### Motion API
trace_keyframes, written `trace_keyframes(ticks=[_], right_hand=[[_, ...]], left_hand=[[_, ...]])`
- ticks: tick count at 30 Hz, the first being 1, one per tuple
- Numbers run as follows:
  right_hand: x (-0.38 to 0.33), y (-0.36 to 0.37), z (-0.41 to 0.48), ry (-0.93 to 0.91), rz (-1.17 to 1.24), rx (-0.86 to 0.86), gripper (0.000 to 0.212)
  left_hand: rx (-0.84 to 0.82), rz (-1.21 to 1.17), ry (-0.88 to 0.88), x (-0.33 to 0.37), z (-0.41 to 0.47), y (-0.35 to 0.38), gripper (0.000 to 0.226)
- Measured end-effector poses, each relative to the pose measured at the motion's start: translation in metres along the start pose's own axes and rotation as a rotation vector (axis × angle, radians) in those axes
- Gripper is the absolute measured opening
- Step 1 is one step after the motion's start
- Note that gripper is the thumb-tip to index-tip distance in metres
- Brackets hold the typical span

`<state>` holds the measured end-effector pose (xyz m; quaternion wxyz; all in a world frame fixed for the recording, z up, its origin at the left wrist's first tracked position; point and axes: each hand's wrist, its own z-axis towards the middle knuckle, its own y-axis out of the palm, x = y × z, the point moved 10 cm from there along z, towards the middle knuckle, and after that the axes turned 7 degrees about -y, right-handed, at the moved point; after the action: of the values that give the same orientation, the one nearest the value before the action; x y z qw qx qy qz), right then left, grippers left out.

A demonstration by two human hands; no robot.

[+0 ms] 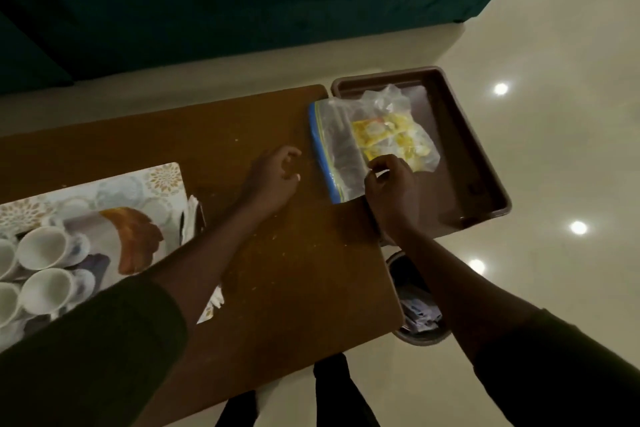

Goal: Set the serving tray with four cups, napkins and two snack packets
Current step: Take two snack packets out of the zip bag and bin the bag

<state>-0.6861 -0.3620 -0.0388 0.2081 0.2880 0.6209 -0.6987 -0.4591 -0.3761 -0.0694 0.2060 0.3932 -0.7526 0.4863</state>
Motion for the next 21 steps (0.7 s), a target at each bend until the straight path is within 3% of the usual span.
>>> trace_keyframes(ticks=[7, 15, 17, 20, 21], right_hand=[[0.054, -0.056, 0.049, 0.035, 0.014, 0.031, 0.018], [0.082, -0.061, 0.085, 0.003, 0.076, -0.003, 0.021], [0.085, -0.062, 0.090, 0.003, 0.093, -0.001, 0.022], [0.086, -0.062, 0.094, 0.006, 0.127, 0.009, 0.019], [0.083, -0.064, 0.095, 0.009, 0.150, 0.020, 0.018]], left_hand=[[-0.109, -0.460, -0.480, 0.003, 0.014, 0.083, 0.068], [-0.083, -0.731, -0.724, 0.001, 0.027, 0.130, 0.081], [-0.083, -0.789, -0.741, 0.003, 0.029, 0.133, 0.073], [-0.057, -0.857, -0.623, 0.022, 0.043, 0.126, 0.021], [-0.067, -0.872, -0.575, 0.034, 0.045, 0.124, 0.013]])
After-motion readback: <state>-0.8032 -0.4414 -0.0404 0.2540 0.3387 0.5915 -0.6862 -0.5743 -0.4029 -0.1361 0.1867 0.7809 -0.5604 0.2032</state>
